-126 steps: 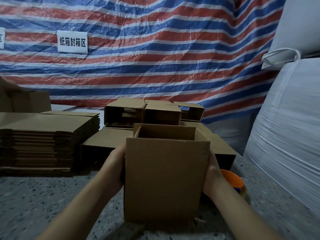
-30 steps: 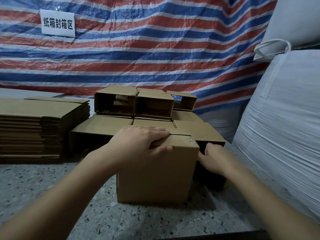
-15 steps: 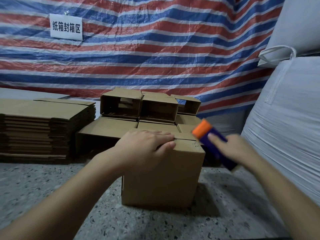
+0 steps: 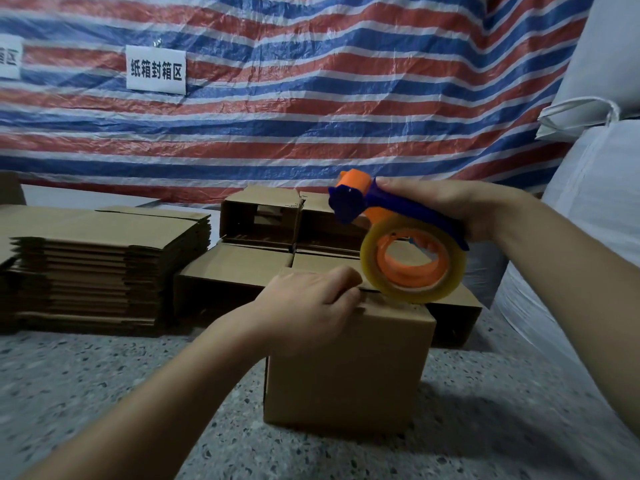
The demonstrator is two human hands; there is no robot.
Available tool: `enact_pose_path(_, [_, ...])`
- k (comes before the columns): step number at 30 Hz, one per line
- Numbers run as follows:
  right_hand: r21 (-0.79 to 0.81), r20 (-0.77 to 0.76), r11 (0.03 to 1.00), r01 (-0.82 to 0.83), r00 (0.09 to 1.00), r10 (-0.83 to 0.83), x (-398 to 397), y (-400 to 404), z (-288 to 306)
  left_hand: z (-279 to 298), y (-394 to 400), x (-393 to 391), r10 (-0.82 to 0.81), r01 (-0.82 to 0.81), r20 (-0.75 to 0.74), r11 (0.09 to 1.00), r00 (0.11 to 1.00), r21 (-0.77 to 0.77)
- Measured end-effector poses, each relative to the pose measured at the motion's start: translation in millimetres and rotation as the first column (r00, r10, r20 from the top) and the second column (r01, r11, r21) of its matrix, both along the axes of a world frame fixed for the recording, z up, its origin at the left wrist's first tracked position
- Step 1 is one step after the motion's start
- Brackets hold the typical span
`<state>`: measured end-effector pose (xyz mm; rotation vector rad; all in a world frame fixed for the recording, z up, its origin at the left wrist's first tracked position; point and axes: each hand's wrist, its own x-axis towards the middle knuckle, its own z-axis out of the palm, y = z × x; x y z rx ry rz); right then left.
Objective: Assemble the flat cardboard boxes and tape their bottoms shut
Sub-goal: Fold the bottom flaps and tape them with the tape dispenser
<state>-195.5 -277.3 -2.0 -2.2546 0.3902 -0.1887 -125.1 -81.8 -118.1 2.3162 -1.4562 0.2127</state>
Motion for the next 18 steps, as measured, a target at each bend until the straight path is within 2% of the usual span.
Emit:
enact_pose_path(1, [0.001,-0.016,1.000,0.002,1.000,-0.002,2.7,0.7,-0.6,0.2,0.5,1.2,-0.005,0.003,-0.045,1.000,0.999,-0.031])
enact_pose_path(3, [0.016,-0.023,1.000,0.005,1.000,-0.005,6.1,0.9,-1.2,2.9,0.9,3.7,-0.044,-0.029,-0.300,0.972,0.953,-0.233])
enact_pose_path(5, [0.031,-0.022,0.999,-0.009,1.000,0.010,6.3,0.0,-1.1,13.4,0.9,7.6,-0.172,-0.194,-0.606,0.850,0.777,-0.490])
enact_pose_path(7, [0.023,-0.018,0.999,-0.022,1.000,0.023,6.2,0.1,-1.4,28.8,2.0,13.6,-0.300,-0.409,-0.784,0.720,0.544,-0.560])
enact_pose_path(8, [0.011,-0.021,1.000,-0.025,0.999,0.025,6.4,0.8,-1.4,35.6,3.1,17.1,-0.331,-0.473,-0.817,0.687,0.472,-0.552])
enact_pose_path(9, [-0.003,-0.027,1.000,-0.027,0.999,0.026,6.8,1.7,-1.0,41.5,4.0,20.5,-0.335,-0.503,-0.833,0.676,0.441,-0.539])
enact_pose_path(18, [-0.027,-0.026,0.998,-0.052,0.998,0.052,10.8,1.0,-1.1,45.9,-4.0,18.7,-0.268,-0.457,-0.891,0.782,0.367,-0.424])
